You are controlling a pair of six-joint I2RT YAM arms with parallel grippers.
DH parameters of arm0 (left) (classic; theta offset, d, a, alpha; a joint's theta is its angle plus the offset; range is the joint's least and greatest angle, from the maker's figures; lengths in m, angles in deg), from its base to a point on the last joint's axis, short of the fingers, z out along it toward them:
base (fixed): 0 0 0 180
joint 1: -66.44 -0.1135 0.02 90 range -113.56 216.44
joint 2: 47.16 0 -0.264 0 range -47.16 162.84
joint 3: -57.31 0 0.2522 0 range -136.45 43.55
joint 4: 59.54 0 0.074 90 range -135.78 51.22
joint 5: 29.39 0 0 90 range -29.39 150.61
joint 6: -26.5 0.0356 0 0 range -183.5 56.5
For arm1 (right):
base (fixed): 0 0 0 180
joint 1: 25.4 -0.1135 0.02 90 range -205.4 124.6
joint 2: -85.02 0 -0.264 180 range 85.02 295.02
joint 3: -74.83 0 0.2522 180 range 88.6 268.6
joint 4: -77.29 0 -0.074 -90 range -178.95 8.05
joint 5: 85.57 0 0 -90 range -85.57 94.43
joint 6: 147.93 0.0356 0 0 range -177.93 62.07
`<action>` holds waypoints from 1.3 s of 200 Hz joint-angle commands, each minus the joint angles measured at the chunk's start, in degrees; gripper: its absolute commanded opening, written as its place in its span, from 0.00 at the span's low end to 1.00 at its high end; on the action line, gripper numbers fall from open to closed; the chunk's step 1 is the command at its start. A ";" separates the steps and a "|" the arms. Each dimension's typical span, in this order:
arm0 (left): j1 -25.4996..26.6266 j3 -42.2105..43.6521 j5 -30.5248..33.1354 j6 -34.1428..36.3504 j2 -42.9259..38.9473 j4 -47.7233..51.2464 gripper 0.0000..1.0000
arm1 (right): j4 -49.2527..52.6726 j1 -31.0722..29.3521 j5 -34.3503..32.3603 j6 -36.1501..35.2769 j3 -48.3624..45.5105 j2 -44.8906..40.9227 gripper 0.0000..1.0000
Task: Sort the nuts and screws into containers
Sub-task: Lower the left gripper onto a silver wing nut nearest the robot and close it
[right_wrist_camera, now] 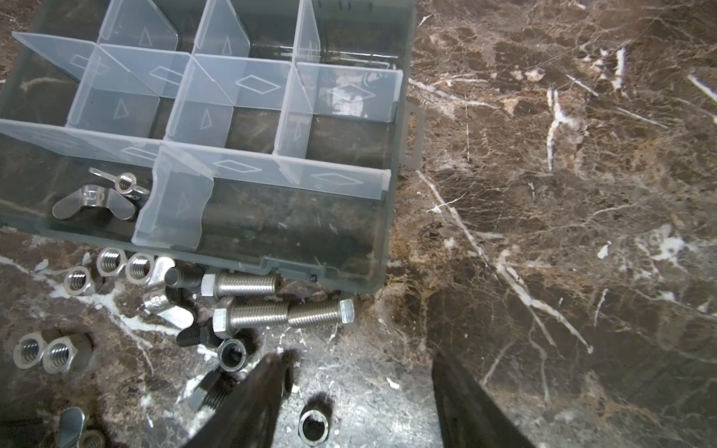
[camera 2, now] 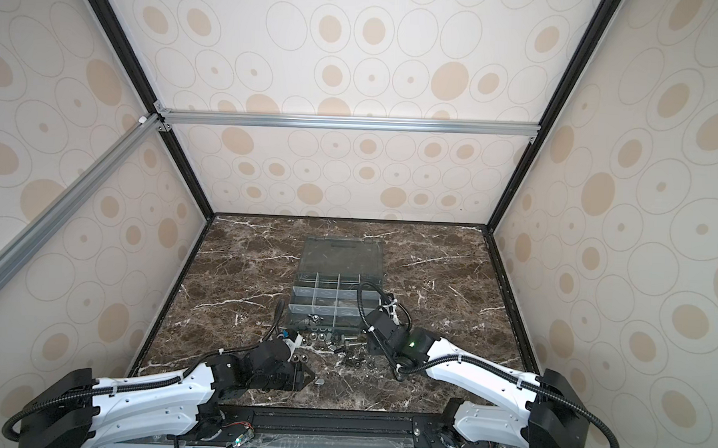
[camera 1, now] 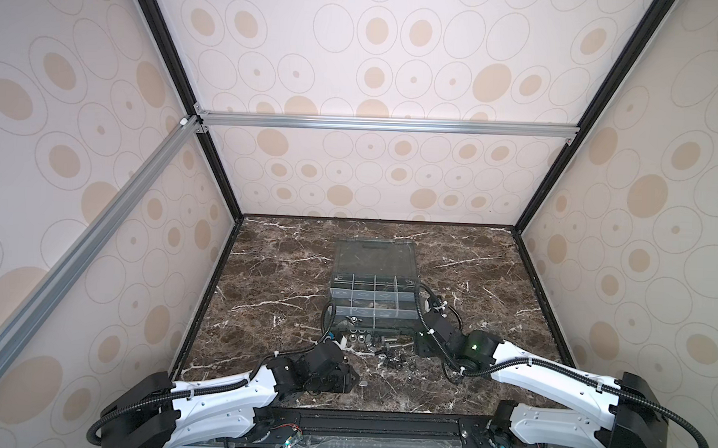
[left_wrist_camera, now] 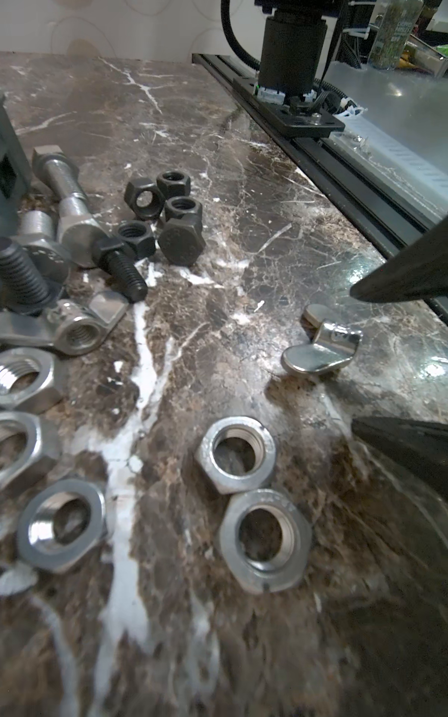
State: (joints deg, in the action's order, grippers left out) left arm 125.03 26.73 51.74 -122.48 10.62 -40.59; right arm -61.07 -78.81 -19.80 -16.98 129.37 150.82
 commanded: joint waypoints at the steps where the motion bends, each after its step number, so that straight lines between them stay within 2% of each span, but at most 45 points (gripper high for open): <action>1: 0.86 -1.43 -0.22 -0.77 2.36 -3.65 0.48 | 0.91 0.37 -1.00 1.37 -0.43 -0.75 0.65; 70: 1.16 -10.43 -0.10 6.42 16.34 -4.31 0.49 | 1.28 0.41 -0.49 2.74 -0.70 -0.73 0.65; 105: 1.87 -15.73 1.26 9.52 22.01 -0.94 0.49 | 1.81 0.41 -0.58 3.26 -0.89 -1.13 0.65; 169: 4.52 -18.07 5.93 10.89 20.56 6.52 0.49 | 1.20 0.43 -0.29 3.59 -1.31 -0.87 0.65; 260: 7.53 -18.94 5.57 14.78 21.18 9.53 0.51 | 0.71 0.43 0.45 4.15 -1.77 -0.53 0.65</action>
State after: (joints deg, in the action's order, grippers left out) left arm 131.30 10.23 56.25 -109.61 31.16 -33.49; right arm -61.10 -78.63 -19.36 -14.24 128.65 150.58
